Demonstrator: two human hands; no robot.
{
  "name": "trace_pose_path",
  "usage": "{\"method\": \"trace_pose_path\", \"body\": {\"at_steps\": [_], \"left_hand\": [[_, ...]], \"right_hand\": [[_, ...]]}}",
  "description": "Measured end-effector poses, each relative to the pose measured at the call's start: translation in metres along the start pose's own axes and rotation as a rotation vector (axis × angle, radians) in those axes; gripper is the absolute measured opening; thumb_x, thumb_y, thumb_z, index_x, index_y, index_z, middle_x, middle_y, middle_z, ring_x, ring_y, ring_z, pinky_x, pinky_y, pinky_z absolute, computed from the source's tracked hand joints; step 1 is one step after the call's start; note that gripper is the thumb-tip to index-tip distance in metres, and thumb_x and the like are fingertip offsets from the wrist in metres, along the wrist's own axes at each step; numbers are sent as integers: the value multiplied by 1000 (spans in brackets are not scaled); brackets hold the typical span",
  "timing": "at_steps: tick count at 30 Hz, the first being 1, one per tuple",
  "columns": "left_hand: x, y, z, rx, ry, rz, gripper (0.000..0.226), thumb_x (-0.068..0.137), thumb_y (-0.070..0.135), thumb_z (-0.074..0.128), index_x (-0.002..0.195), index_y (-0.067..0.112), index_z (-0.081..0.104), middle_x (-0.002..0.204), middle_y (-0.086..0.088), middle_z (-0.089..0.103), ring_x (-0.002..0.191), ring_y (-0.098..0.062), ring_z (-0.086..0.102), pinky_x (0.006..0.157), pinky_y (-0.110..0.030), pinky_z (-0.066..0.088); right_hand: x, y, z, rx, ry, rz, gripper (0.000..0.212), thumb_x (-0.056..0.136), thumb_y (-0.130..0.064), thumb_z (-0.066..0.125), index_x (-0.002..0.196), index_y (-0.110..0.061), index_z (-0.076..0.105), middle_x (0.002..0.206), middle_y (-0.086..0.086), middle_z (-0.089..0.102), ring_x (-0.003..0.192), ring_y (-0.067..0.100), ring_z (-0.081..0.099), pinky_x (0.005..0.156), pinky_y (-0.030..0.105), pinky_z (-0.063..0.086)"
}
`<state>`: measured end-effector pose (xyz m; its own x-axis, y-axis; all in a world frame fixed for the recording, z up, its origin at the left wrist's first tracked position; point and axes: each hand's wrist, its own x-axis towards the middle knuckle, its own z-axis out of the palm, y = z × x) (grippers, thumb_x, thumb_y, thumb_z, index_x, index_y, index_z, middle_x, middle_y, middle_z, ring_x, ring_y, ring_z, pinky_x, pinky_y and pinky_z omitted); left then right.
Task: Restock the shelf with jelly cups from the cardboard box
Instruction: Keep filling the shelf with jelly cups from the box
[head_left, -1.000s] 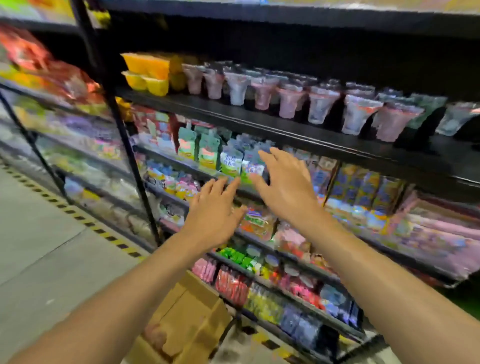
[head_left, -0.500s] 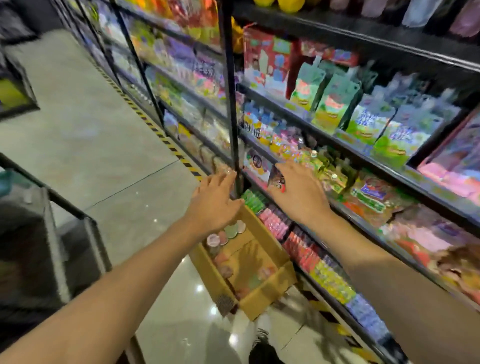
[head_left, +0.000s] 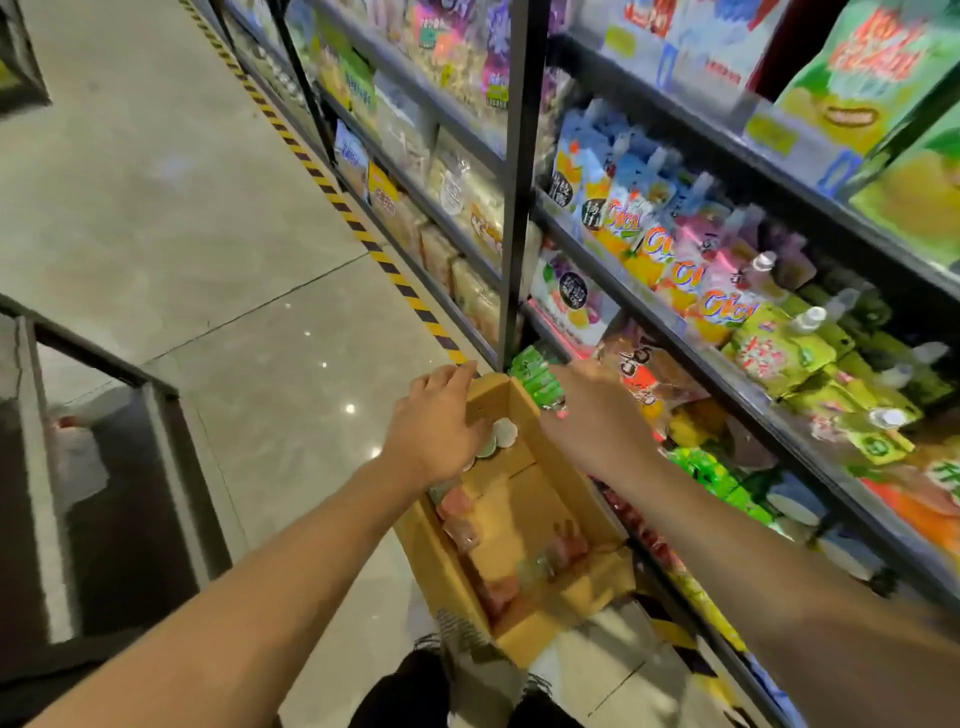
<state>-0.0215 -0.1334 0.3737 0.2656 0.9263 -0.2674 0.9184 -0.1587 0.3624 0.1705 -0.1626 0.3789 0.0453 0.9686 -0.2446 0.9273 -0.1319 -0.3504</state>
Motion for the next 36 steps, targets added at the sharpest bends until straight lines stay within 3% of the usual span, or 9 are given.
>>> {"method": "trace_pose_path", "body": {"at_steps": [5, 8, 10, 14, 18, 23, 26, 29, 36], "left_hand": [[69, -47, 72, -108, -57, -41, 73, 85, 54, 55, 150, 27, 37, 147, -3, 48, 134, -30, 44, 104, -52, 45], [110, -77, 128, -174, -59, -30, 46, 83, 41, 56, 126, 23, 58, 120, -3, 64, 110, -27, 60, 86, -42, 52], [138, -96, 173, -180, -40, -22, 35, 87, 30, 60, 121, 19, 62, 109, 1, 63, 100, -22, 61, 75, -32, 46], [193, -149, 287, -154, -67, 23, 56, 89, 30, 65, 142, 26, 47, 134, -3, 58, 124, -26, 55, 99, -40, 48], [243, -196, 395, -70, -109, -23, 65, 85, 30, 70, 144, 29, 42, 134, -2, 56, 125, -26, 53, 100, -45, 49], [290, -236, 491, 11, -194, -23, 74, 82, 33, 77, 145, 26, 38, 131, -6, 48, 121, -30, 49, 102, -46, 45], [314, -249, 526, 50, -171, 6, 80, 84, 30, 75, 150, 27, 30, 129, -6, 47, 117, -33, 53, 100, -47, 47], [327, -257, 542, 117, -134, 67, 71, 87, 23, 71, 147, 30, 34, 125, -4, 51, 114, -30, 58, 98, -42, 49], [336, -259, 546, 194, -93, 117, 50, 87, 25, 66, 134, 31, 50, 117, -2, 56, 110, -30, 60, 87, -38, 51]], "right_hand": [[60, 24, 84, 83, -1, 45, 57, 93, -34, 58, 147, -19, 44, 139, 9, 49, 131, 30, 42, 104, 43, 41], [100, 47, 151, 125, 13, 55, 60, 90, -37, 58, 147, -22, 45, 128, 10, 55, 123, 31, 49, 99, 45, 45], [130, 66, 201, 140, 10, 53, 50, 90, -41, 54, 137, -24, 51, 117, 5, 56, 115, 29, 51, 90, 45, 49], [184, 109, 311, 191, 42, 84, 43, 94, -32, 58, 135, -17, 55, 127, 10, 55, 119, 30, 51, 92, 45, 49], [231, 152, 418, 139, 16, 80, 53, 95, -33, 59, 145, -20, 47, 138, 7, 52, 129, 27, 48, 103, 43, 45], [282, 190, 512, 52, 0, 111, 55, 95, -32, 59, 147, -26, 40, 137, 6, 46, 126, 29, 48, 94, 44, 49], [311, 197, 551, -49, 18, 41, 63, 98, -24, 55, 155, -29, 27, 147, 7, 37, 129, 31, 44, 96, 45, 49], [331, 198, 574, -95, -3, 46, 54, 102, -16, 47, 152, -30, 31, 151, 6, 34, 128, 32, 46, 93, 44, 49], [341, 199, 587, -220, -8, -51, 39, 93, -4, 58, 128, -19, 48, 123, 8, 45, 112, 31, 55, 85, 41, 49]]}}
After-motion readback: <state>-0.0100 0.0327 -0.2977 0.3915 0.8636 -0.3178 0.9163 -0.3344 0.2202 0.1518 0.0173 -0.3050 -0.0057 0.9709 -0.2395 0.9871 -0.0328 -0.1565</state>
